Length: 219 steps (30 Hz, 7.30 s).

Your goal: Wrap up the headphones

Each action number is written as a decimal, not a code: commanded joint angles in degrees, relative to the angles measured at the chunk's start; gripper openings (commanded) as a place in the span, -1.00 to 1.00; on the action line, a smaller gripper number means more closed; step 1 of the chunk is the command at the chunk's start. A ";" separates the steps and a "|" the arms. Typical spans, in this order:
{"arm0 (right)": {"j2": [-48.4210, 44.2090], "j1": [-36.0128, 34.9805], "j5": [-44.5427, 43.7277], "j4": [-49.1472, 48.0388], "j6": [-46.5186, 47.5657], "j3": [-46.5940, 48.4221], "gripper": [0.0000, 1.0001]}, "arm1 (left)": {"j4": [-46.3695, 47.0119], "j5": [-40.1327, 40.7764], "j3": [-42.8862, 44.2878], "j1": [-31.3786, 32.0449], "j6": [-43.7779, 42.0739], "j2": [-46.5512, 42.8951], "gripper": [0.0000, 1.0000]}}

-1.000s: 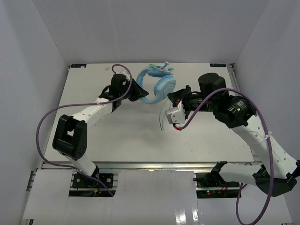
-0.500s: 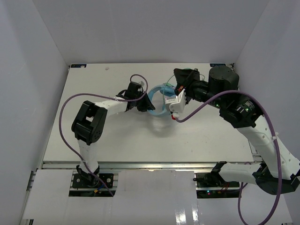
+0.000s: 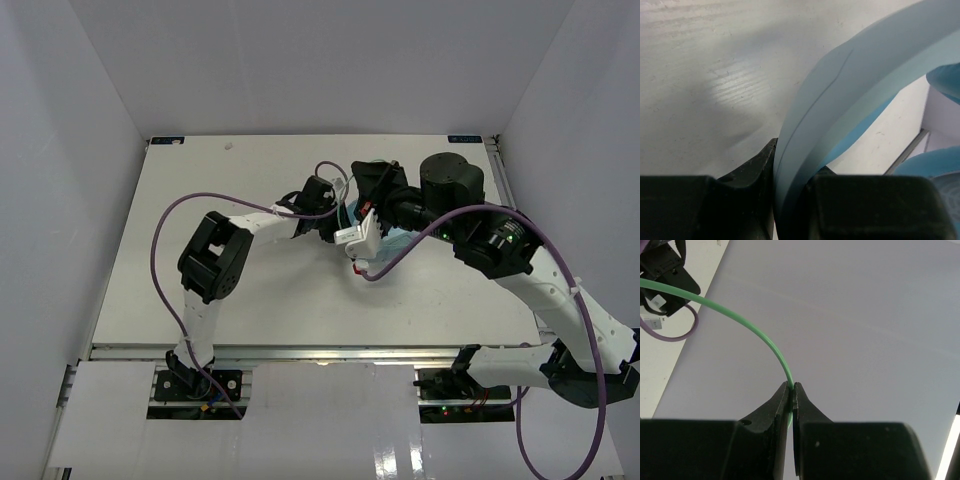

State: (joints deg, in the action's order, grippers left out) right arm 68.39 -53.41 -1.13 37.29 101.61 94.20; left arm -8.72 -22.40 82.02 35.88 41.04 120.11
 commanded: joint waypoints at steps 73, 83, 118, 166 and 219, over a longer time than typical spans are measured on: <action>14.20 24.81 11.13 -10.78 -44.68 18.47 -0.85 | -5.70 6.83 -18.82 6.35 -23.23 -32.07 -1.00; 14.49 35.11 23.57 -10.66 -63.22 18.84 -0.85 | -6.83 14.20 -23.13 5.17 -27.50 -44.05 -1.00; 6.27 44.49 58.48 -46.84 -99.89 -30.48 -0.85 | -20.50 13.24 4.94 5.08 -22.32 -50.60 -1.00; 11.50 37.24 61.14 -82.27 -118.16 -48.57 0.72 | -12.40 17.69 11.40 4.99 -5.45 -44.04 -1.00; -10.65 16.84 20.31 9.54 -39.92 -30.18 -0.85 | -15.32 44.72 3.34 -2.83 -5.53 -35.66 -1.00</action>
State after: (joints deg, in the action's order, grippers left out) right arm 59.16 -31.90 32.02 36.72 50.21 57.29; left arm -27.15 21.23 85.69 33.92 34.28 82.05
